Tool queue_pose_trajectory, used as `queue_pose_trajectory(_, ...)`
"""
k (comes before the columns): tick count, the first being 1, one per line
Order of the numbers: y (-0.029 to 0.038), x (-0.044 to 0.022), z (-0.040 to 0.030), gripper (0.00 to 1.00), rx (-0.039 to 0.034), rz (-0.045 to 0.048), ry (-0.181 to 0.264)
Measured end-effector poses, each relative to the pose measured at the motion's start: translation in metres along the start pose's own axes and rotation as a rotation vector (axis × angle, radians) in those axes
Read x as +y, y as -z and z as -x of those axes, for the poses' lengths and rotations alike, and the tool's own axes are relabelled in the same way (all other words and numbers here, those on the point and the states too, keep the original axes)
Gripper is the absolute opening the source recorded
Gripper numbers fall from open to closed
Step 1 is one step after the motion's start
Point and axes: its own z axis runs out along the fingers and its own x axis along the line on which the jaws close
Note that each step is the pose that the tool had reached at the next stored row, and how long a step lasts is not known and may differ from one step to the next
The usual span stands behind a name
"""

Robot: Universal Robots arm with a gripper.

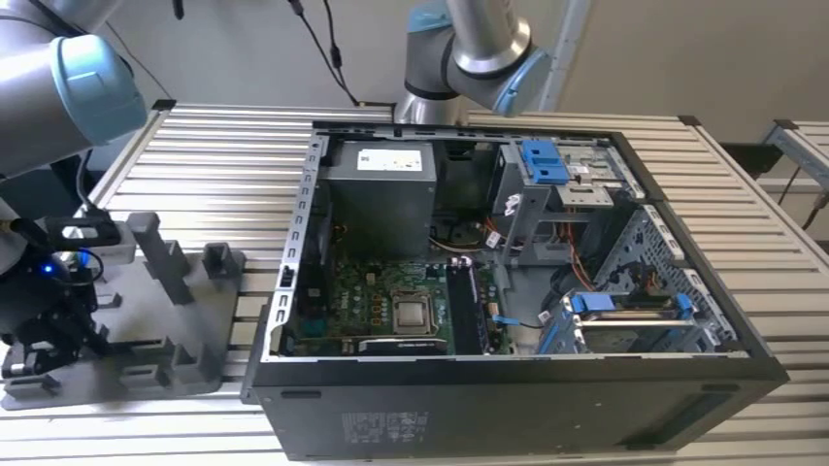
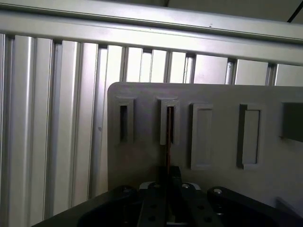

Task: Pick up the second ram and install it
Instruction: 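Pick up the second ram and move it above second insertion slot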

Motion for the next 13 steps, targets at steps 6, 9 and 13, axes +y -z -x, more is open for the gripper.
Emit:
queue_pose_trajectory(6, 0.0054, -0.0001, 0.0004, 0.14, -0.0005, -0.0002, 0.0)
queue_pose_trajectory(9, 0.0104, -0.0001, 0.0007, 0.14, -0.0005, -0.0001, 0.0)
queue_pose_trajectory(13, 0.0181, -0.0003, 0.0011, 0.14, -0.0009, -0.0002, 0.0)
